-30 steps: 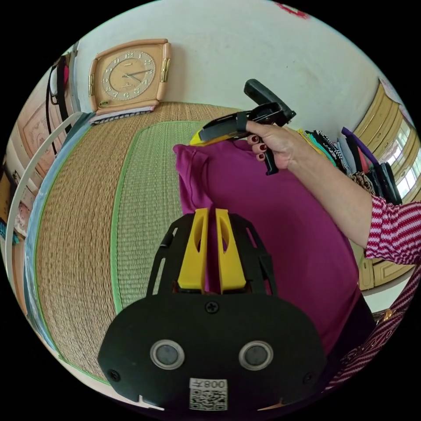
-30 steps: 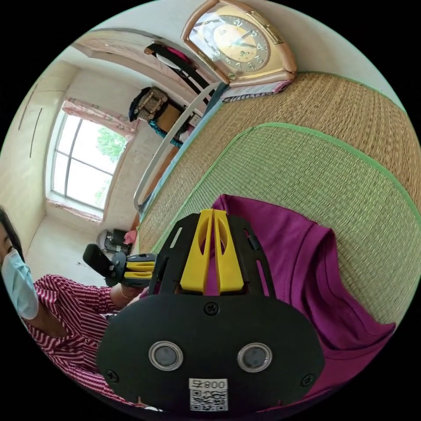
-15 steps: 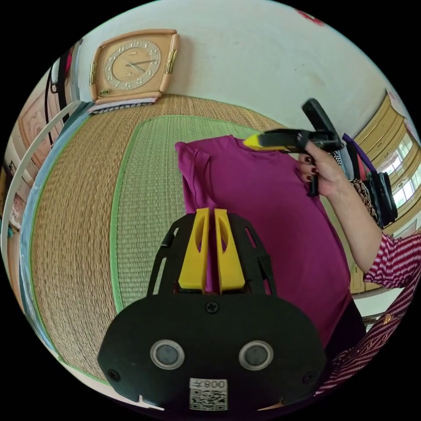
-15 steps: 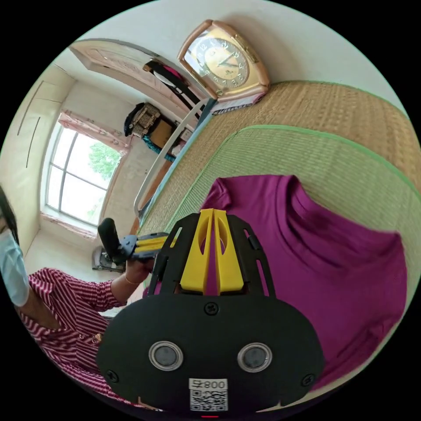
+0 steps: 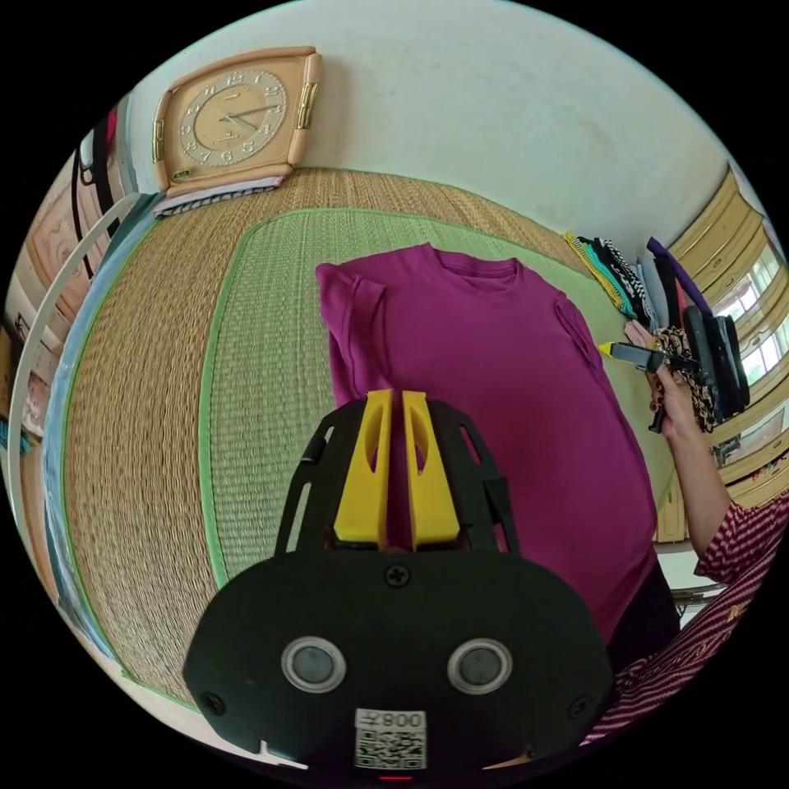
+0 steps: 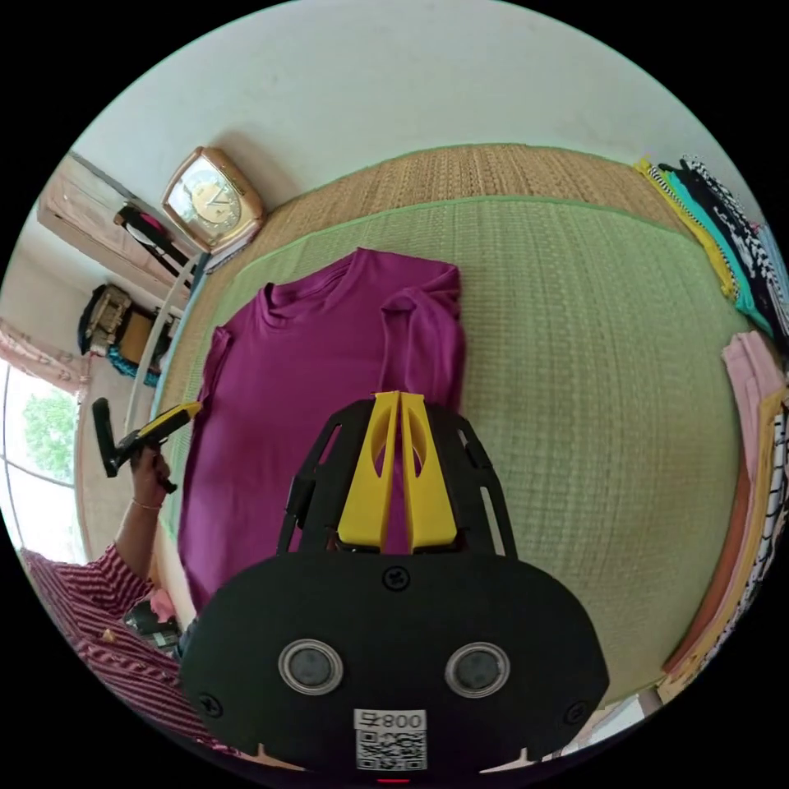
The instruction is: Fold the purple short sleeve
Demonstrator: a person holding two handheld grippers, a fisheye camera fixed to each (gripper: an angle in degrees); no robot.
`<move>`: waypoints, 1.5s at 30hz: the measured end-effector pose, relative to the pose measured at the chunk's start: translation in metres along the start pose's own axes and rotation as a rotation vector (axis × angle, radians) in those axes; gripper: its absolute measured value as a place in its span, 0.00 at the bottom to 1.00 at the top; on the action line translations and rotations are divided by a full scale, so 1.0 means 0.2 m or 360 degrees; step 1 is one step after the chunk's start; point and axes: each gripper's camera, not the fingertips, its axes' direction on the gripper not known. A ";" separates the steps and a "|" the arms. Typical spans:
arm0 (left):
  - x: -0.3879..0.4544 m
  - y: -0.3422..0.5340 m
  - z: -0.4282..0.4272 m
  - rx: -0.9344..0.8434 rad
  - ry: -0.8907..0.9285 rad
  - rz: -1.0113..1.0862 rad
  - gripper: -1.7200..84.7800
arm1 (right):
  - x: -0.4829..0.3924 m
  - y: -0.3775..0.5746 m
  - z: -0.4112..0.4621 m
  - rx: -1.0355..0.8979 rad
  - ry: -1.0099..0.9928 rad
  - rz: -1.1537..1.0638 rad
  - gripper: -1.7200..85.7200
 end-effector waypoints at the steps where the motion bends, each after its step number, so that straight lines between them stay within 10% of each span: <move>1: 0.03 -0.01 -0.04 0.0036 0.0001 0.0004 0.05 | -0.03 -0.01 0.01 -0.0023 0.0073 -0.0008 0.05; 28: 1.03 -1.28 0.58 -0.0170 0.0962 0.0284 0.10 | 0.16 0.26 -0.30 0.0191 -0.0440 -0.0088 0.02; 45: 1.25 -1.56 0.96 -0.0256 0.0677 0.0382 0.04 | 0.36 0.24 -0.30 0.0033 -0.0576 -0.0021 0.02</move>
